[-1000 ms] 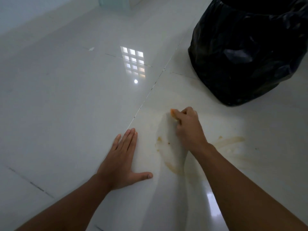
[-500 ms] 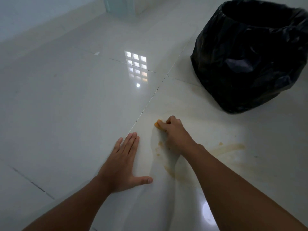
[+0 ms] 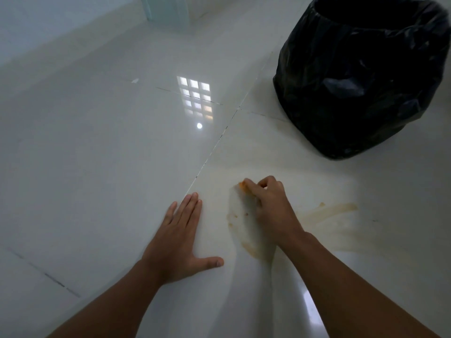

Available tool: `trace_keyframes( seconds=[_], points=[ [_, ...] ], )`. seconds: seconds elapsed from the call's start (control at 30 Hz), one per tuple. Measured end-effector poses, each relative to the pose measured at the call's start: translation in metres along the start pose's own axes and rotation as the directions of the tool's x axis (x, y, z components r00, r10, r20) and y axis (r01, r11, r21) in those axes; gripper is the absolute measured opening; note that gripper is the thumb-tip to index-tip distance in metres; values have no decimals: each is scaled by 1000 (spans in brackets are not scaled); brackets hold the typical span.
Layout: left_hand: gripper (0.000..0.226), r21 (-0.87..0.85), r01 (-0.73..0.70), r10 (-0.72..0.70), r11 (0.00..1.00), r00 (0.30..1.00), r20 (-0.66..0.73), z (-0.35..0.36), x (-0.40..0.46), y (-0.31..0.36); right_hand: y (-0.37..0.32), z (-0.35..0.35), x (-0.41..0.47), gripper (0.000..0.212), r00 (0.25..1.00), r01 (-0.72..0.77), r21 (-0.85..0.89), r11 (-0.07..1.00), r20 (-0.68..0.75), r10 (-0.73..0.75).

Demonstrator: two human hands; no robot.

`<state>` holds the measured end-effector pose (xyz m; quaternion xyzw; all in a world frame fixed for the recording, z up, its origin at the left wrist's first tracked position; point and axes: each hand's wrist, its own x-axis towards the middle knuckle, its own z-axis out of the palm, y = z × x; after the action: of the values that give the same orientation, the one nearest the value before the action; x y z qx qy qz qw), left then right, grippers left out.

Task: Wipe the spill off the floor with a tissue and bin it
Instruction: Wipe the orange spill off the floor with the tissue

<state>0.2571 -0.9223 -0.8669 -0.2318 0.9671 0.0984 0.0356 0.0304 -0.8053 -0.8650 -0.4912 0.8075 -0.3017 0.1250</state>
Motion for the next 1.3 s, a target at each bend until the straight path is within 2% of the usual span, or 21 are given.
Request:
trace_keyframes(
  seconds=[0.03, 0.13, 0.27, 0.37, 0.53, 0.6, 0.7, 0.73, 0.8, 0.93, 1.07, 1.13, 1.2, 1.3],
  points=[
    [135, -2, -1, 1, 1000, 1000, -4, 1, 0, 0, 8, 3, 1, 33, 1000, -25, -34, 999, -4, 25],
    [135, -2, 1, -1, 1000, 1000, -8, 2, -1, -1, 14, 9, 2, 60, 1000, 6, -151, 989, -7, -7],
    [135, 12, 4, -4, 1000, 1000, 24, 1, 0, -2, 4, 12, -1, 22, 998, -40, -73, 996, 49, 44],
    [136, 12, 8, -9, 1000, 999, 42, 1, -1, -1, -10, 14, -10, 23, 997, -33, 17, 999, 67, 32],
    [146, 7, 16, -16, 1000, 996, 90, -4, -1, 2, -23, 9, -25, 33, 957, 179, 19, 984, 227, -179],
    [147, -10, 19, -18, 1000, 994, 104, -5, -2, 3, -21, 5, -20, 39, 975, 154, 46, 987, 152, -159],
    [148, -6, 16, -15, 1000, 994, 113, -4, -5, 5, -20, 7, -12, 24, 999, -8, 71, 997, 41, 5],
    [148, -12, 18, -16, 1000, 994, 111, -4, -6, 6, -21, 9, -11, 23, 998, -25, 48, 999, 54, 22],
    [148, -23, 25, -22, 999, 993, 117, -4, -5, 6, -27, 12, -13, 26, 991, 45, -31, 999, 124, -41],
    [148, -22, 27, -24, 999, 990, 141, -7, -5, 7, -33, 9, -19, 32, 976, 145, -89, 985, 175, -128],
    [146, 12, 37, -39, 999, 983, 180, -10, -5, 11, -34, 6, -38, 31, 968, 184, -56, 981, 182, -171],
    [145, 15, 43, -46, 999, 982, 182, -11, -5, 11, -36, 5, -44, 30, 971, 169, -27, 985, 175, -162],
    [146, 36, 40, -46, 999, 980, 192, -10, -3, 12, -38, 3, -42, 31, 988, 111, 11, 994, 104, -111],
    [148, 15, 51, -53, 999, 983, 178, -8, -3, 13, -39, -1, -34, 44, 998, -17, 35, 999, 53, 15]
  ],
)
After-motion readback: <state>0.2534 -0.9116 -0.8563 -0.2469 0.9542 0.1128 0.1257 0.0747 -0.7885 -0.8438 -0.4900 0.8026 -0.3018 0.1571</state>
